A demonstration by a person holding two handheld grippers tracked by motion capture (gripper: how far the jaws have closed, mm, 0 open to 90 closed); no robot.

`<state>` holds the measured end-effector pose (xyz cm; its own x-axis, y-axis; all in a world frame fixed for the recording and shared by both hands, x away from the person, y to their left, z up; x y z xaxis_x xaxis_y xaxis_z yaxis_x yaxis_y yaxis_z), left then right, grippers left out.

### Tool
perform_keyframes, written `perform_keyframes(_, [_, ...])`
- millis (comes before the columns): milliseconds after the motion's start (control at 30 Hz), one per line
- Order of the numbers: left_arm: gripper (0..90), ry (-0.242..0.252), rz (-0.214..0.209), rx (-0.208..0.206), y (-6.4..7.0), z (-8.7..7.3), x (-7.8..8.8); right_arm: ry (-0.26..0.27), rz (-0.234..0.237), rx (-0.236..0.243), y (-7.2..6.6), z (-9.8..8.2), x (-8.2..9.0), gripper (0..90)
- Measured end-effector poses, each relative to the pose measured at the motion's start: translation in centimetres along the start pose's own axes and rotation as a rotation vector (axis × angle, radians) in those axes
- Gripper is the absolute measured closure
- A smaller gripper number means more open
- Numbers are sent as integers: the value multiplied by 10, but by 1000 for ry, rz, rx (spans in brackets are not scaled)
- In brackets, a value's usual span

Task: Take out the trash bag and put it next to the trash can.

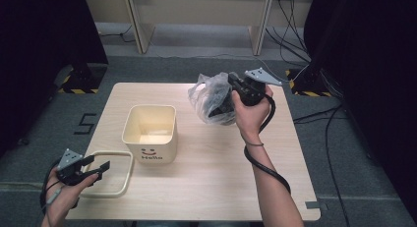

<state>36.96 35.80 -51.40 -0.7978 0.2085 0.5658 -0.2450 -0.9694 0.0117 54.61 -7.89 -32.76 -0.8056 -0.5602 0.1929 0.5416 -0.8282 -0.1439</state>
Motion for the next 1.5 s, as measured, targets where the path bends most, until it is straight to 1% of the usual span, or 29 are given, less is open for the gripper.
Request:
perform_keyframes(433, [307, -2, -1, 0, 1, 0, -1, -41, -23, -12, 13, -18, -1, 900])
perform_keyframes(1100, [307, 1, -1, -2, 1, 2, 0, -135, -31, -24, 19, -51, -12, 900])
perform_keyframes(1233, [307, -1, 0, 0, 0, 1, 0, -167, -28, -22, 18, -59, -15, 900])
perform_keyframes(1500, [307, -2, 0, 1, 0, 0, 0, -255, -31, -33, 19, -85, -24, 900])
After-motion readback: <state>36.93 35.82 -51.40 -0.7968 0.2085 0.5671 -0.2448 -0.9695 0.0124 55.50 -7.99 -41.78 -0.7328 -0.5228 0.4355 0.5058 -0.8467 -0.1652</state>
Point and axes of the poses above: each handheld gripper's, and its own axes: x roughly backward along the jaws, z roughly out of its top, y roughly to its right, the point moved 8 cm from there along -x, roughly forward along the jaws, and after that the axes turned 5 degrees about z, right-handed, at the moved point
